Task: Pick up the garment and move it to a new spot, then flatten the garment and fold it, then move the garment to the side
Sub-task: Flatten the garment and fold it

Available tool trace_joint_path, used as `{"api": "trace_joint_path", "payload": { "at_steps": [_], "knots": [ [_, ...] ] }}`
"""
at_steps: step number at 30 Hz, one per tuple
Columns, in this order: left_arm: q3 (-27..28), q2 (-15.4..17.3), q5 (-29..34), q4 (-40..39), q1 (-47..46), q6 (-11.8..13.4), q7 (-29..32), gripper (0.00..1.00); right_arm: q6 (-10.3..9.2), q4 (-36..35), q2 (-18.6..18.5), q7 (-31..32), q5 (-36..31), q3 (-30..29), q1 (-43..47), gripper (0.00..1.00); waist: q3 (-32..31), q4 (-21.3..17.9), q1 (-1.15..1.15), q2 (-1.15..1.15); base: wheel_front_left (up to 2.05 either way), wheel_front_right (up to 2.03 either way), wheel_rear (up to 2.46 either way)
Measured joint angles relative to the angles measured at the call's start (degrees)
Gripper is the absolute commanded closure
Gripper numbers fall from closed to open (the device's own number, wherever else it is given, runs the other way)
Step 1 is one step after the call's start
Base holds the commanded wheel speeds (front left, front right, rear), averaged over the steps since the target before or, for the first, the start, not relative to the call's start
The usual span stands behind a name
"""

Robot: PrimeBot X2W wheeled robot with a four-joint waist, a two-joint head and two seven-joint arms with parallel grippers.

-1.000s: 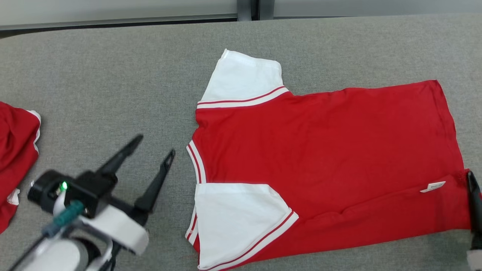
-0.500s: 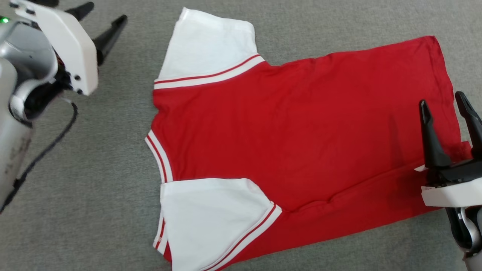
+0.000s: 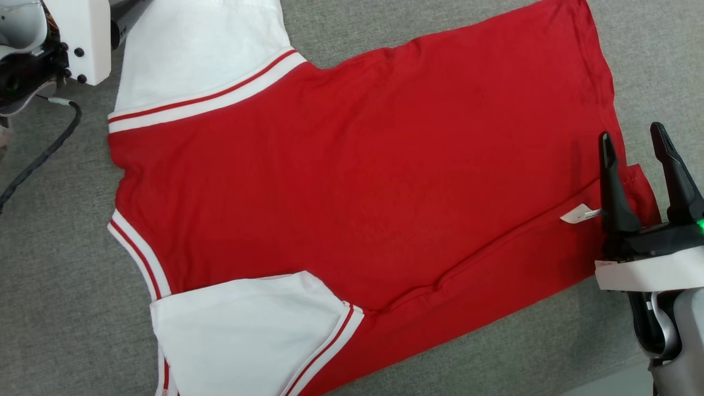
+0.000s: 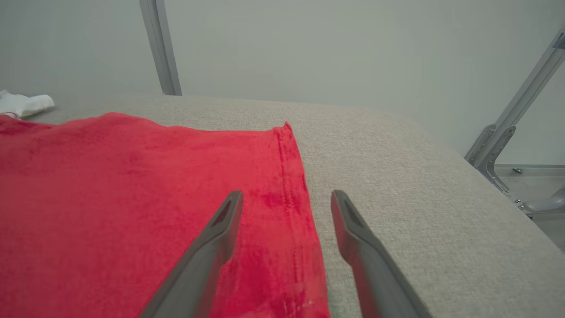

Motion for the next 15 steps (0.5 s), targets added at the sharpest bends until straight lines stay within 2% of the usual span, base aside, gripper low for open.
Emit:
{"api": "trace_joint_path", "payload": {
  "at_steps": [6, 8, 9, 10, 11, 13, 15],
  "knots": [
    [-3.1, 1.2, -1.8, 0.0, -1.4, 0.0, -0.4, 0.0, 0.0, 0.3, 0.9, 0.0, 0.0, 0.1, -0.5, 0.0, 0.9, -1.5, 0.0, 0.0, 0.0, 0.0, 0.0],
    [-4.0, 1.8, -1.9, 0.0, -2.0, 0.0, -0.7, 0.15, 0.0, 0.3, 1.1, 0.0, 0.0, 0.2, -0.8, 0.0, 1.0, -1.6, 0.0, 0.0, 0.0, 0.0, 0.0],
    [-4.5, 2.0, -2.1, 0.0, -2.2, 0.0, -0.7, 0.15, 0.0, 0.3, 1.2, 0.0, 0.0, 0.2, -0.9, 0.0, 1.0, -1.7, 0.0, 0.0, 0.0, 0.0, 0.0],
    [-5.0, 2.2, -2.4, 0.0, -2.3, 0.0, -0.7, 0.4, 0.0, 0.3, 1.2, 0.0, 0.0, 0.1, -0.9, 0.0, 0.9, -1.7, 0.0, 0.0, 0.0, 0.0, 0.0],
    [-5.4, 2.3, -2.7, 0.1, -2.4, 0.0, -0.7, 0.55, 0.0, 0.3, 1.2, 0.0, 0.0, 0.0, -0.9, 0.0, 0.9, -1.8, 0.0, 0.0, 0.0, 0.0, 0.0],
    [-6.1, 2.4, -3.6, 0.1, -2.7, 0.0, -0.7, 1.0, 0.0, 0.3, 1.2, 0.0, 0.0, 0.0, -0.9, 0.0, 0.8, -1.8, 0.0, 0.0, 0.0, 0.0, 0.0],
    [-7.0, 2.6, -4.3, 0.2, -3.0, 0.0, -0.8, 1.0, 0.0, 0.4, 1.1, 0.0, 0.0, 0.2, -1.0, 0.0, 0.7, -1.9, 0.0, 0.0, 0.0, 0.0, 0.0]
  ]
}}
